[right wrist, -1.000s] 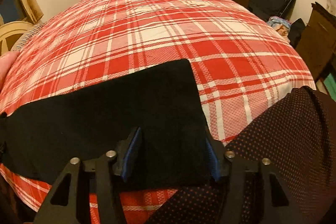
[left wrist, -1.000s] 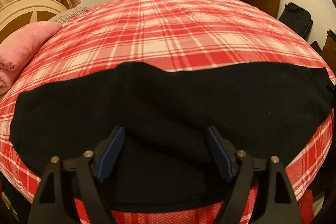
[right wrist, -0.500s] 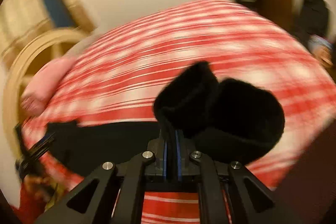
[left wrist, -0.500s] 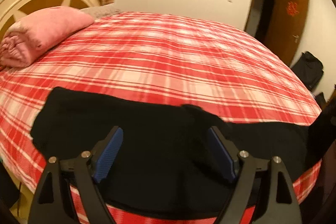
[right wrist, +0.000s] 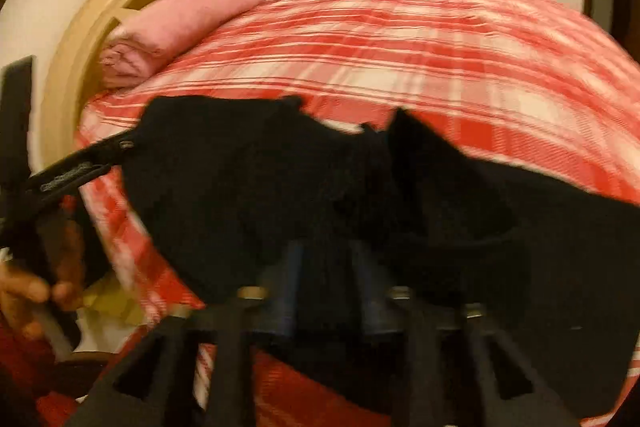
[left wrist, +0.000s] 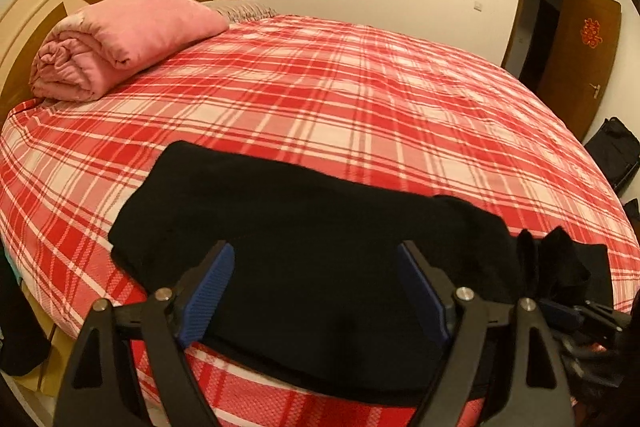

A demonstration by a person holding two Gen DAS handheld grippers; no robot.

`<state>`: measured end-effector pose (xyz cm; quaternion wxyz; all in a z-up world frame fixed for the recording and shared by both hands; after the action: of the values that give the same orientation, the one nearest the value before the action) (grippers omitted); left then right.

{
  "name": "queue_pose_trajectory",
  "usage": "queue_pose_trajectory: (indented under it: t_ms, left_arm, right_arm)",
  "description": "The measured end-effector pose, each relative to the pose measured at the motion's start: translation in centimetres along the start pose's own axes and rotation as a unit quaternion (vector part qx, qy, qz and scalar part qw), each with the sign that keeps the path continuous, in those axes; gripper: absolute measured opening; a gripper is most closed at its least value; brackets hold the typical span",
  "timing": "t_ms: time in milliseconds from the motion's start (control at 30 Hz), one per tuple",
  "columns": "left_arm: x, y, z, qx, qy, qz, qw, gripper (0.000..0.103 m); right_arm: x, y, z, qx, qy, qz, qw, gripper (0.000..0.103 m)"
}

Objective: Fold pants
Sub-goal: 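Grasp and lift the pants edge with the right tool toward the left tool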

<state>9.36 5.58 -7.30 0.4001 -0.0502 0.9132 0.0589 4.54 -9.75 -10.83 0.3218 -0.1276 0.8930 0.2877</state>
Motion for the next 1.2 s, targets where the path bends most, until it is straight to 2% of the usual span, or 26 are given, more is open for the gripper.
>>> queue_pose_trajectory:
  t_ms: [33,133,167,267,367,500,567,600,633,667,733,833,867,900,933,967,1033,1100,1167,1200]
  left_arm:
    - [0.0,-0.1,0.2,0.001,0.002,0.001,1.0000,0.085]
    - [0.1,-0.5,0.6,0.005,0.006,0.005,1.0000,0.085]
    - [0.2,-0.7,0.7,0.006,0.006,0.008,0.9999,0.085]
    - [0.3,-0.7,0.8,-0.012,-0.001,0.026,0.9996,0.085]
    - [0.1,0.6,1.1,-0.032,-0.004,0.024,0.9992,0.085]
    - [-0.2,2.9,1.3,-0.049,-0.001,0.004,0.9988,0.085]
    - [-0.1,3.4,1.4,-0.056,0.000,0.000,0.9984,0.086]
    - [0.0,3.6,1.4,-0.058,0.001,-0.001,0.9983,0.086]
    - [0.0,3.7,1.5,-0.061,0.002,-0.002,0.9982,0.086]
    - [0.1,3.7,1.6,-0.061,0.003,-0.002,0.9981,0.086]
    - [0.2,3.5,1.7,-0.064,0.004,-0.001,0.9980,0.086]
    - [0.2,3.5,1.6,-0.068,0.004,-0.001,0.9977,0.086]
    - [0.2,3.7,1.6,-0.070,0.004,-0.002,0.9975,0.086]
    - [0.1,4.1,1.6,-0.075,0.005,-0.004,0.9972,0.086]
    - [0.1,4.6,1.5,-0.079,0.005,-0.006,0.9969,0.085]
    - [0.0,5.3,1.4,-0.085,0.004,-0.009,0.9963,0.085]
    - [-0.2,6.9,1.0,-0.102,-0.002,-0.014,0.9947,0.086]
    - [-0.3,9.3,0.7,-0.120,-0.006,-0.024,0.9925,0.086]
    - [-0.2,11.6,0.4,-0.131,-0.006,-0.046,0.9903,0.086]
    - [-0.2,12.9,0.3,-0.138,-0.003,-0.061,0.9886,0.086]
  right_arm:
    - [-0.2,0.6,-0.3,-0.025,-0.005,-0.004,1.000,0.062]
    - [-0.3,2.2,-1.7,-0.107,-0.006,-0.015,0.994,0.062]
    - [-0.3,2.4,-2.4,-0.123,-0.015,-0.013,0.992,0.062]
    - [-1.3,0.2,-5.4,-0.098,-0.068,0.008,0.993,0.062]
    - [-1.6,-4.8,-8.4,-0.041,-0.108,0.064,0.991,0.061]
    - [-1.4,-8.4,-11.7,-0.073,-0.165,0.128,0.975,0.060]
    - [-1.4,-9.3,-12.9,-0.061,-0.187,0.137,0.971,0.060]
    - [-1.4,-9.5,-12.9,-0.039,-0.185,0.133,0.973,0.060]
    - [-1.5,-9.6,-12.4,-0.018,-0.172,0.126,0.977,0.052]
    - [-1.7,-9.5,-11.4,-0.001,-0.153,0.114,0.982,0.040]
    - [-1.5,-7.6,-8.1,0.005,-0.101,0.069,0.992,0.032]
    - [-1.2,-3.7,-3.4,-0.004,-0.053,-0.008,0.999,0.031]
    - [-1.1,-3.0,-2.2,-0.014,-0.043,-0.014,0.999,0.031]
    - [-0.7,-2.2,0.1,-0.033,-0.013,-0.014,0.999,0.032]
    - [-0.4,-1.8,0.7,-0.033,-0.009,-0.021,0.999,0.033]
    - [-0.7,-1.1,0.7,-0.031,-0.016,-0.040,0.999,0.034]
    - [-1.4,-0.7,0.1,-0.068,-0.019,-0.031,0.997,0.034]
    - [-2.5,-0.7,-2.2,-0.091,-0.064,-0.016,0.994,0.034]
    - [-3.4,-1.2,-4.0,-0.075,-0.095,-0.016,0.993,0.034]
    - [-3.8,-1.8,-4.7,-0.050,-0.104,-0.016,0.993,0.034]
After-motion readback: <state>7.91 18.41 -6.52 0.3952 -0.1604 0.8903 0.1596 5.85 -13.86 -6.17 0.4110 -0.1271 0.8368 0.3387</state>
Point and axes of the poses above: each gripper's, at about its wrist camera, not at the fingertips, and z roughly the way its jaws point, y to its left, x to its underside, the point moved 5 cm from there along z, roughly the way its jaws point, and after that the axes turned 14 degrees about -x, right-handed, at the moved point
